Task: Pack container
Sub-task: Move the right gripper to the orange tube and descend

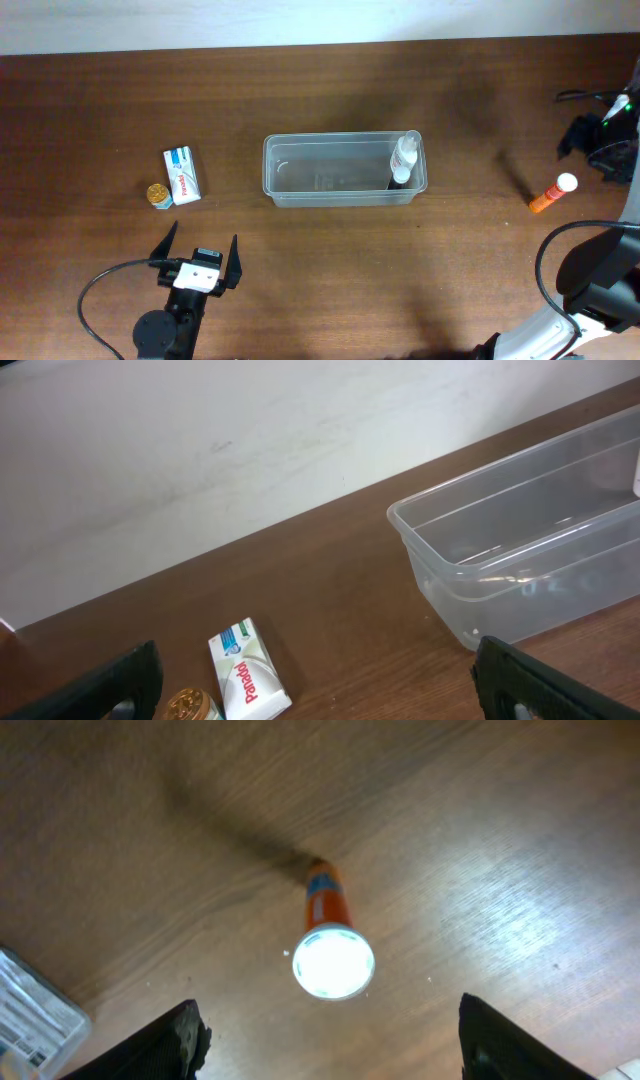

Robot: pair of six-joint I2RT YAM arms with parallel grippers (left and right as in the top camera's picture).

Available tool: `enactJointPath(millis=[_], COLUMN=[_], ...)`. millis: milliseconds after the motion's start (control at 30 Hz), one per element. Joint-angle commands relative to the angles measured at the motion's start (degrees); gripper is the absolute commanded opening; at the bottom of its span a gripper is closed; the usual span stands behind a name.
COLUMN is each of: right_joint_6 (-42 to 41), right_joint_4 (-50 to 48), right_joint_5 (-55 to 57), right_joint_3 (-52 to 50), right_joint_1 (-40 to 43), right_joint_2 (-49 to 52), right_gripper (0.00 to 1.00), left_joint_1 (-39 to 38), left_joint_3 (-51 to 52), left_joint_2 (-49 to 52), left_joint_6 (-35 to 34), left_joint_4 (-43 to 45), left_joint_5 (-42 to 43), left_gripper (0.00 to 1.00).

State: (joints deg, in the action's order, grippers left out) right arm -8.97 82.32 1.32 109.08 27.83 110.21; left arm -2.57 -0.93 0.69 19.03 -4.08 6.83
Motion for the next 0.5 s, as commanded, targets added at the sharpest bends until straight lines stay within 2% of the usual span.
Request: enactJointPath(millis=[0,467], right_joint_6=[1.27,1.29], right_joint_4=[-2.14,-11.74], right_joint_5=[-1.38,-1.36], right_joint_3=[-3.63,-14.05], right_joint_1=[0.09,0.11], right_joint_2=[-0.13,-0.13], right_gripper=[0.73,0.72], left_joint_1=[0.28,0.28], left_joint_3=[0.44,0.44], left_joint_2=[-0.39,-0.39], left_joint_6=[-0.33,-0.33], left_joint_4=[0.11,0.11], left_joint_5=[-0.42,-0.42], left_gripper=[0.99,0.99])
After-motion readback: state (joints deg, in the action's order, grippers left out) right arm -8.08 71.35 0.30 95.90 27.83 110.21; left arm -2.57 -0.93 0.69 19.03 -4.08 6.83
